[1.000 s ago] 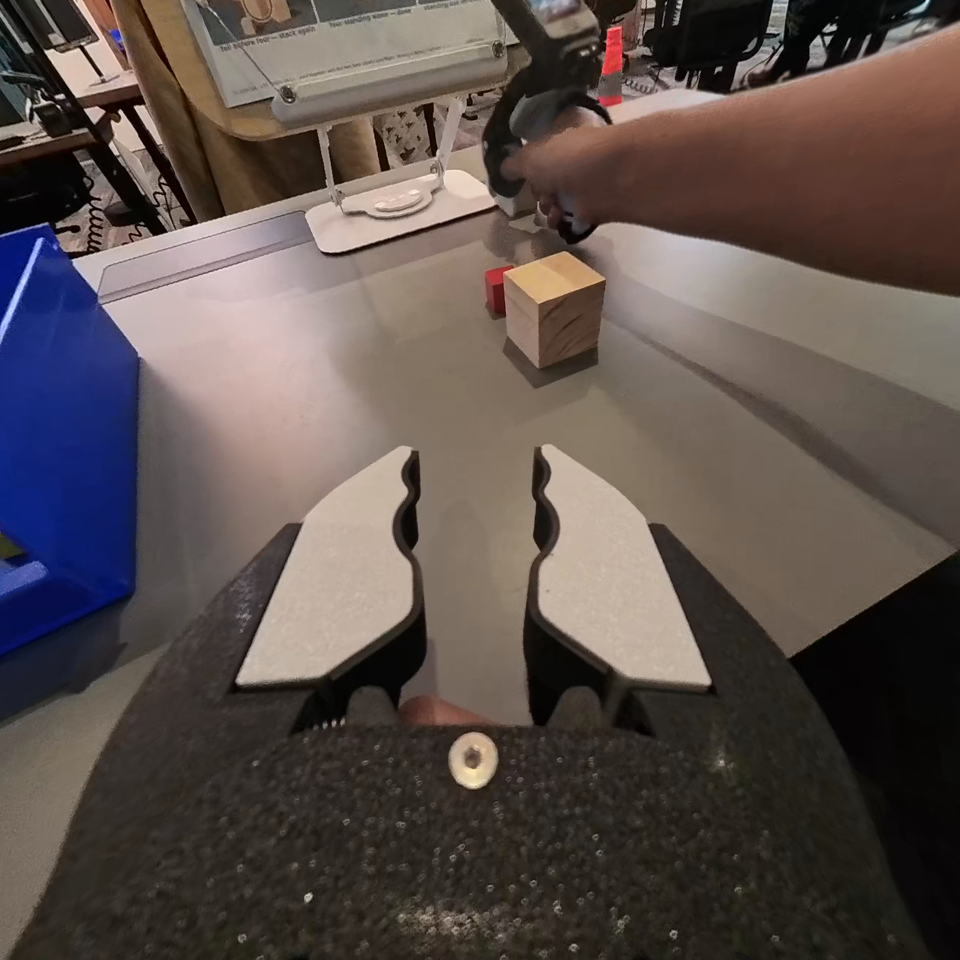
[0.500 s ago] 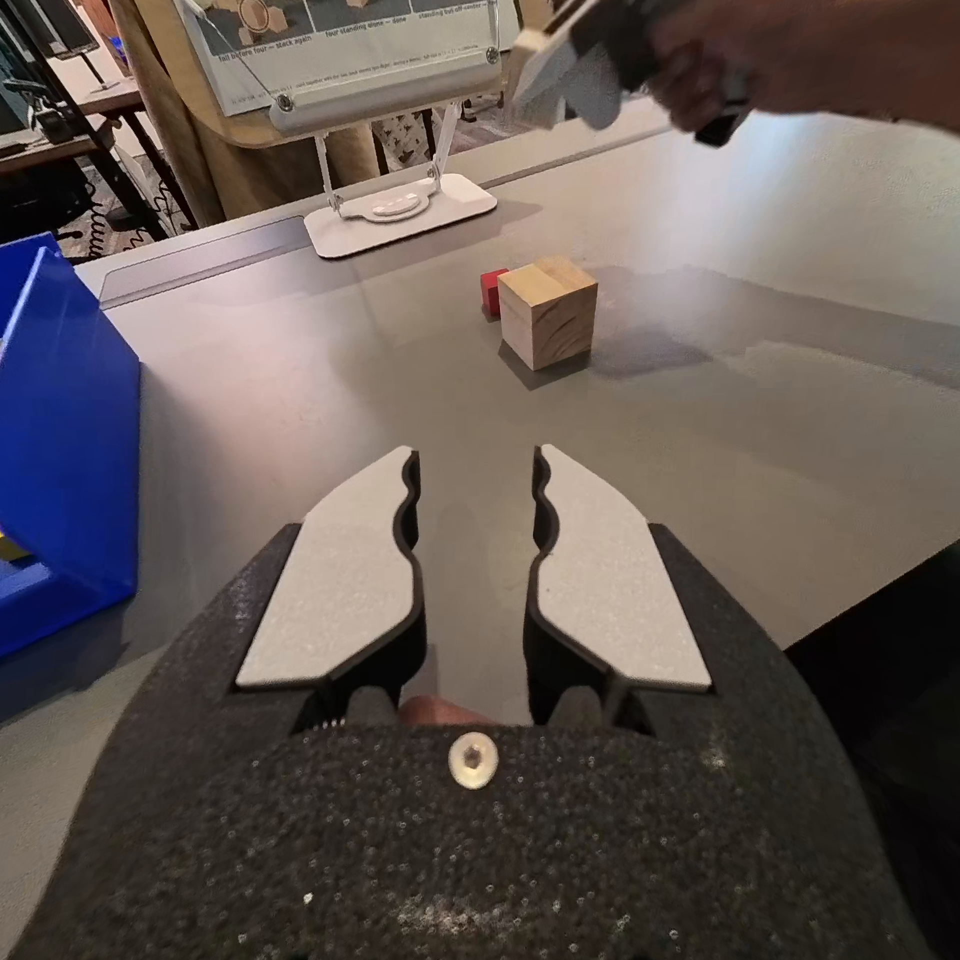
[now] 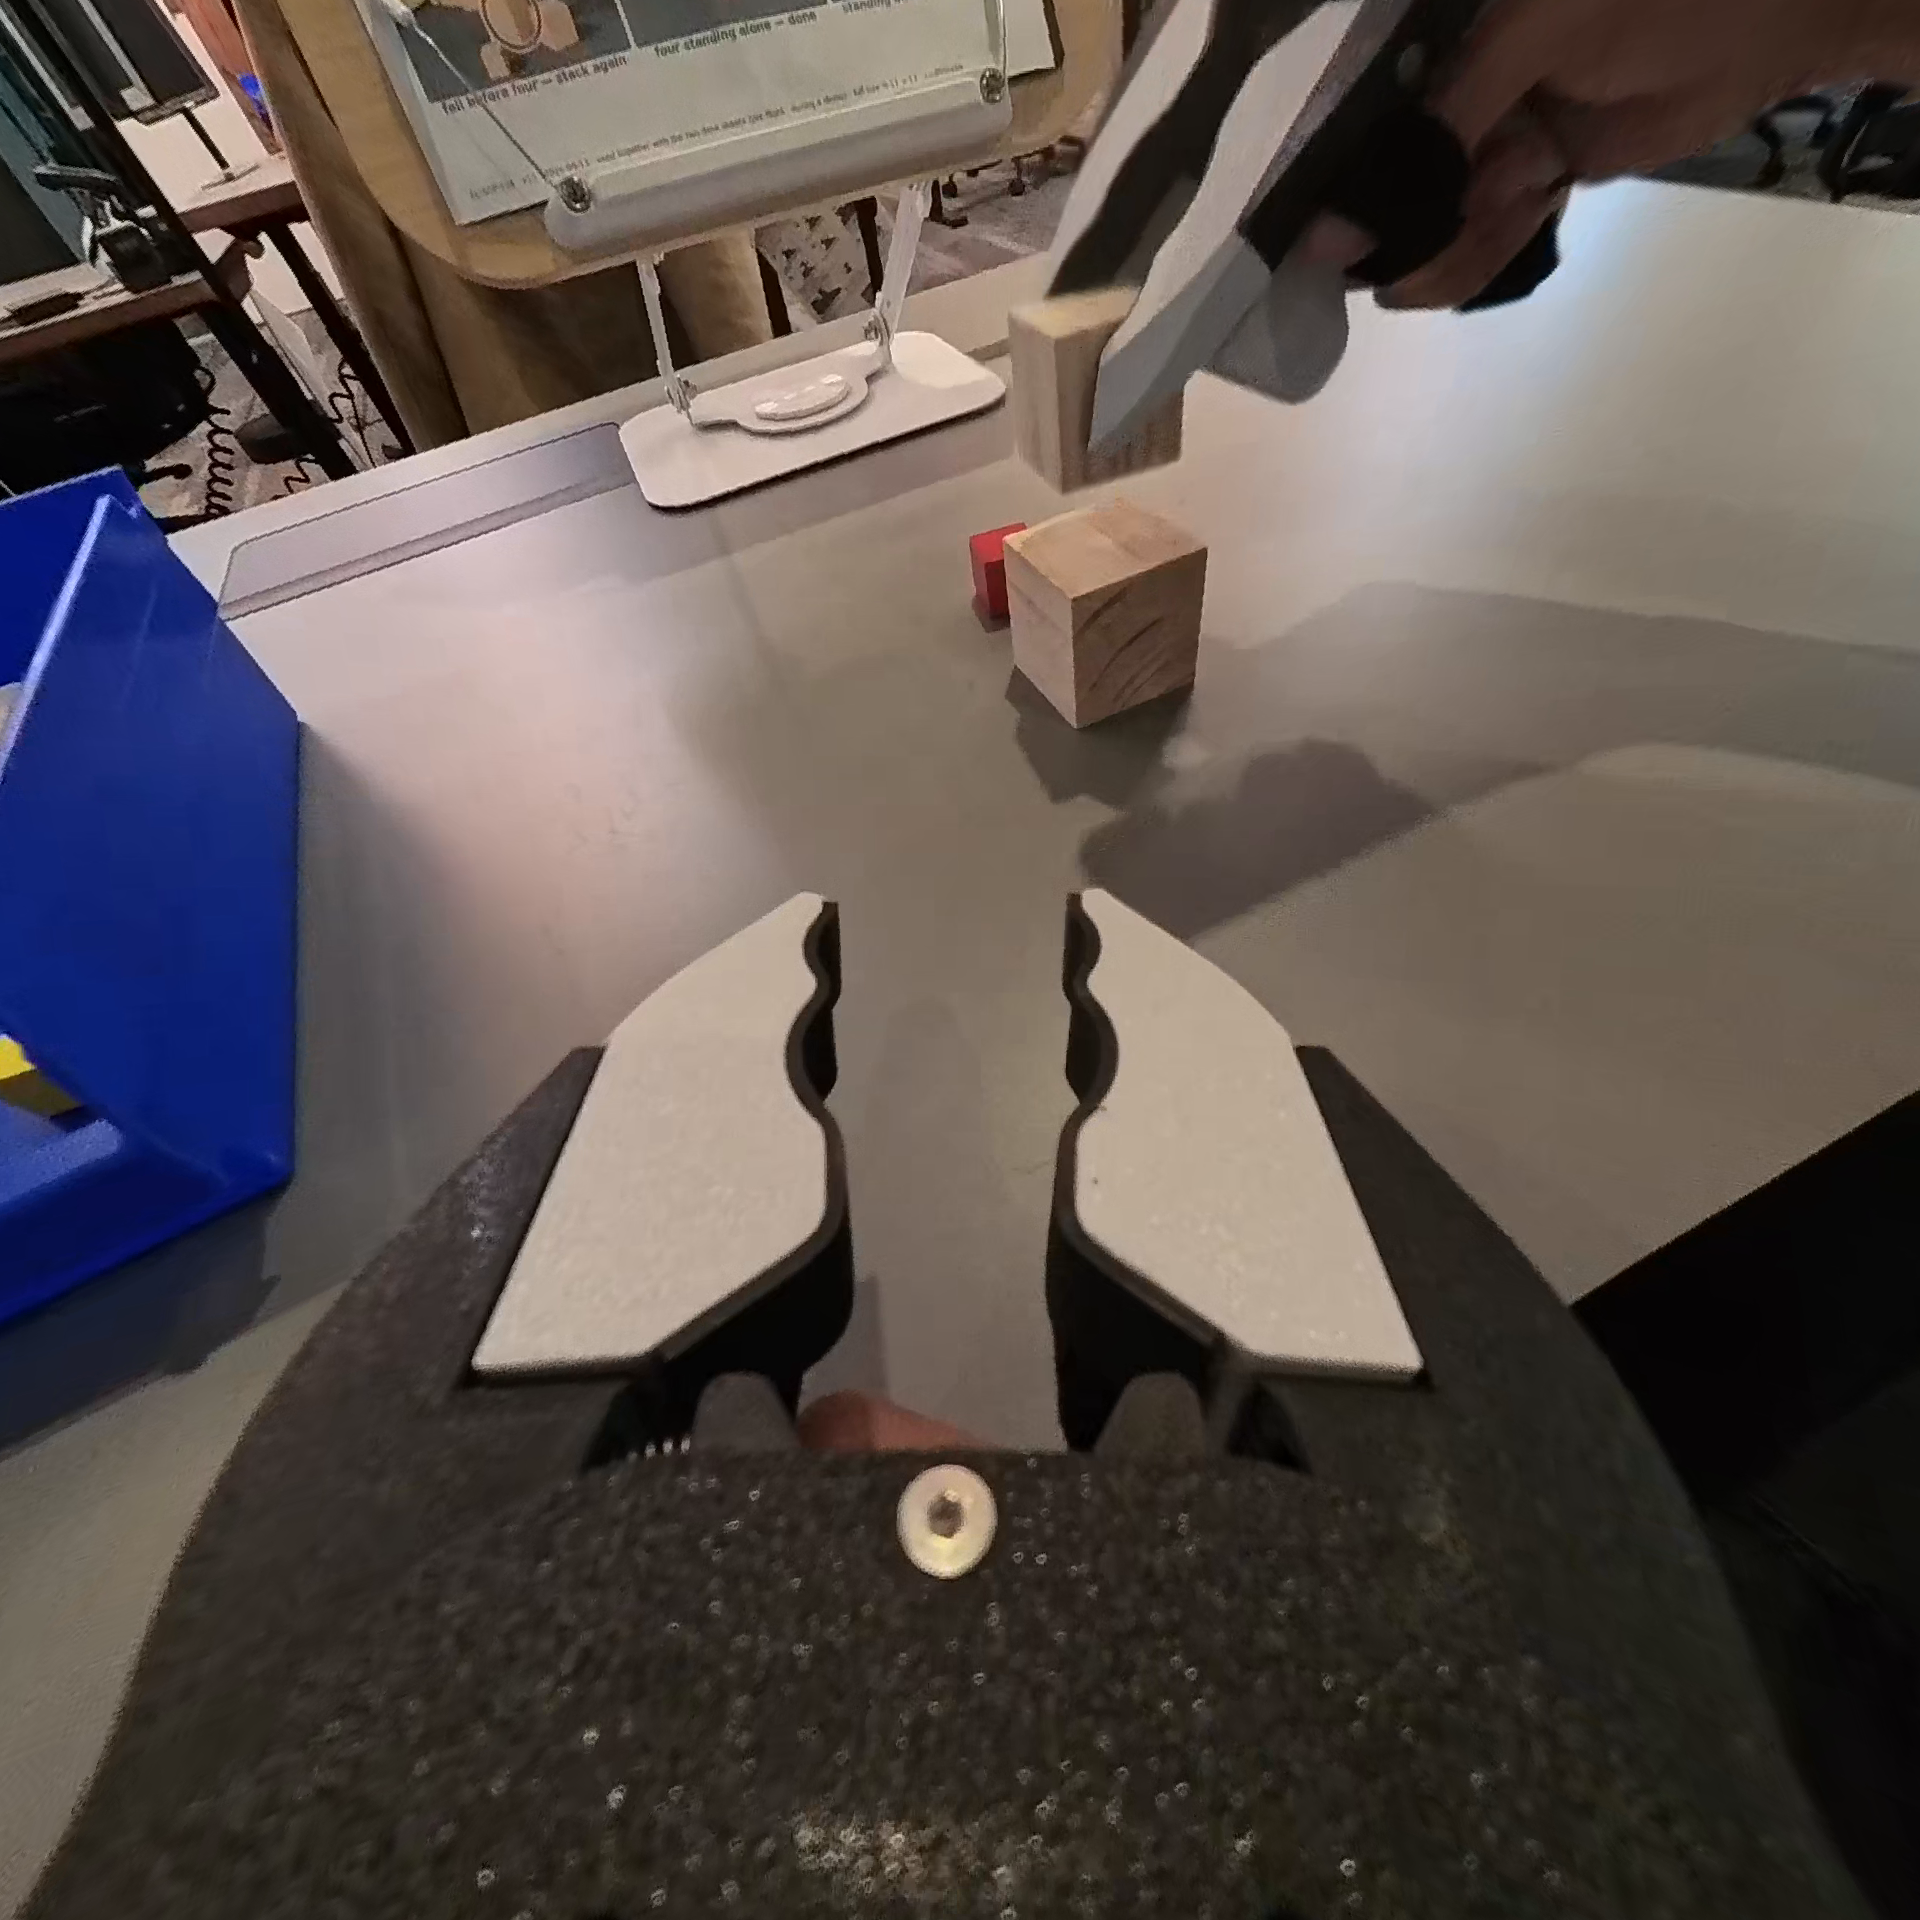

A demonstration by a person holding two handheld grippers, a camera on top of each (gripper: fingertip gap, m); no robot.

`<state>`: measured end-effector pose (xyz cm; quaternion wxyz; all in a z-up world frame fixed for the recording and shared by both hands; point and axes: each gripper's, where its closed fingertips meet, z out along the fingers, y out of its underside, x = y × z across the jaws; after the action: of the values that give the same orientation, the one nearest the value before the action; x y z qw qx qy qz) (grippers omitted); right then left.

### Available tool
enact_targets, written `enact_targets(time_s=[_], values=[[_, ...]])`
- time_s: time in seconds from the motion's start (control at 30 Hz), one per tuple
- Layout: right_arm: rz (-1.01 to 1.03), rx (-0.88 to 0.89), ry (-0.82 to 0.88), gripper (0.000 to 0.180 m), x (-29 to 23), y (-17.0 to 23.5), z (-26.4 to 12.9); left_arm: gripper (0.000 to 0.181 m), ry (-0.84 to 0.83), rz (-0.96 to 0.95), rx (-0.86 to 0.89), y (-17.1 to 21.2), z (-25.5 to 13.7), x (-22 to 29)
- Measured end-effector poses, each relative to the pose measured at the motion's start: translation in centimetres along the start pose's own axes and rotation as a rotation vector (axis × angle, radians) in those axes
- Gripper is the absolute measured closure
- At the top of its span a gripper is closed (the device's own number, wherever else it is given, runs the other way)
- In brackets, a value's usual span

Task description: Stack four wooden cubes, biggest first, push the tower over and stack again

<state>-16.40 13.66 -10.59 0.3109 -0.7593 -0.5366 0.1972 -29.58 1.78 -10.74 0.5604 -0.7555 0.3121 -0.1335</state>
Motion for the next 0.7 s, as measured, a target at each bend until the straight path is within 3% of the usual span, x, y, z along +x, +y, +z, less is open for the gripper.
enact_targets(time_s=[0.6, 0.7], values=[[-0.058, -0.04, -0.017, 0.133, -0.5, 1.3, 1.2, 0.14, 0.014, -0.003, -0.004, 0.1, 0.0, 0.1], [-0.079, 0.034, -0.014, 0.116, -0.8, -0.2, -0.2, 0.14, 0.014, -0.005, -0.002, 0.1, 0.0, 0.1]])
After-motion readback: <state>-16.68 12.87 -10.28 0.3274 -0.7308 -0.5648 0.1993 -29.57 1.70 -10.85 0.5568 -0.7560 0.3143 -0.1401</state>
